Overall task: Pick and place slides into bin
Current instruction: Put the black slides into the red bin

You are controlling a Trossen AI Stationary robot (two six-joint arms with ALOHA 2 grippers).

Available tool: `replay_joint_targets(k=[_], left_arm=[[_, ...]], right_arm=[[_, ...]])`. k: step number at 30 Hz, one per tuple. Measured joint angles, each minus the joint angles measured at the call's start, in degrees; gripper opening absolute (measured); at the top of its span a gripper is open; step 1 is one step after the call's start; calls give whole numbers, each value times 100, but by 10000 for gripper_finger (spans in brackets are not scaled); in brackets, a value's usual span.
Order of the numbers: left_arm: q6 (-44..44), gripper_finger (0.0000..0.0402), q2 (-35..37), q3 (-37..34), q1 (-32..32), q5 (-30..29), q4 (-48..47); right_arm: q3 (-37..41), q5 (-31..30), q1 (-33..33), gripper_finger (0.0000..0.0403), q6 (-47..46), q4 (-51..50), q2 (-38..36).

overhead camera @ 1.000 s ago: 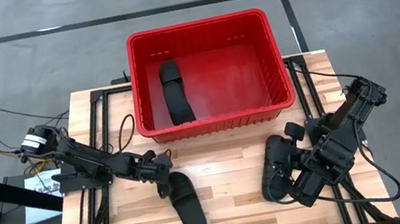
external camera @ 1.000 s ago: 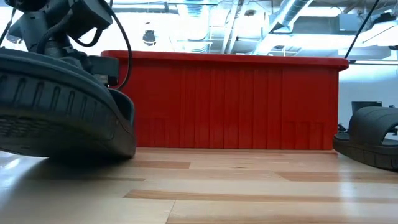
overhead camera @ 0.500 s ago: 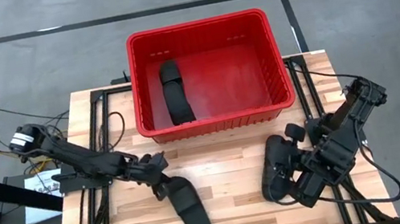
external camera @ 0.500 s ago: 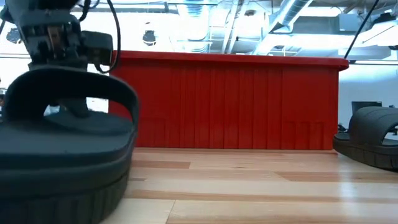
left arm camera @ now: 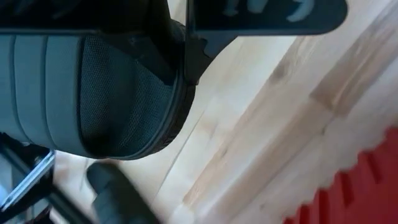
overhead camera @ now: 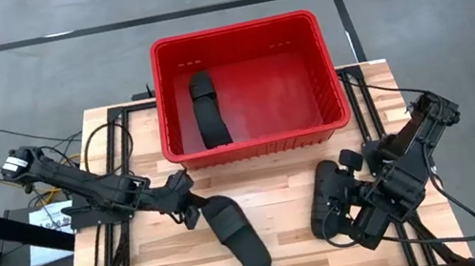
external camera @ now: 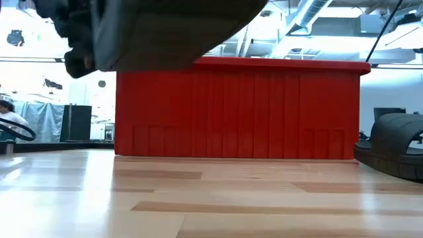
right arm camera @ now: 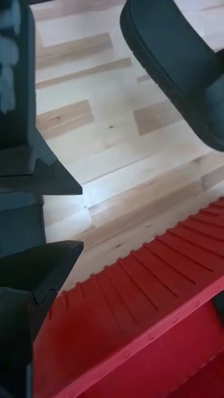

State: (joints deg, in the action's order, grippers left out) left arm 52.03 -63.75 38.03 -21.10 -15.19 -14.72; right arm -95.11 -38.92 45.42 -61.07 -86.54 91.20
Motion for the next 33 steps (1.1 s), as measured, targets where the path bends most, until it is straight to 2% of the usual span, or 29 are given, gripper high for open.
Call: replay_joint_targets(k=[13, 20, 27, 33], left_arm=[[-510, 0, -4, 1041, 61, -528, 13], [-880, 0, -5, 1561, 171, -871, 26], [-983, 0, -13, 1612, 380, -1120, -117], [-988, 0, -15, 1612, 543, -1258, -142]], right_arm=[[0, -364, -10, 124, 773, 811, 0], [0, -683, -208, 170, 1645, 1426, 0], [0, -776, -485, 229, 2395, 1753, 0], [0, -767, -770, 236, 3077, 2210, 0]])
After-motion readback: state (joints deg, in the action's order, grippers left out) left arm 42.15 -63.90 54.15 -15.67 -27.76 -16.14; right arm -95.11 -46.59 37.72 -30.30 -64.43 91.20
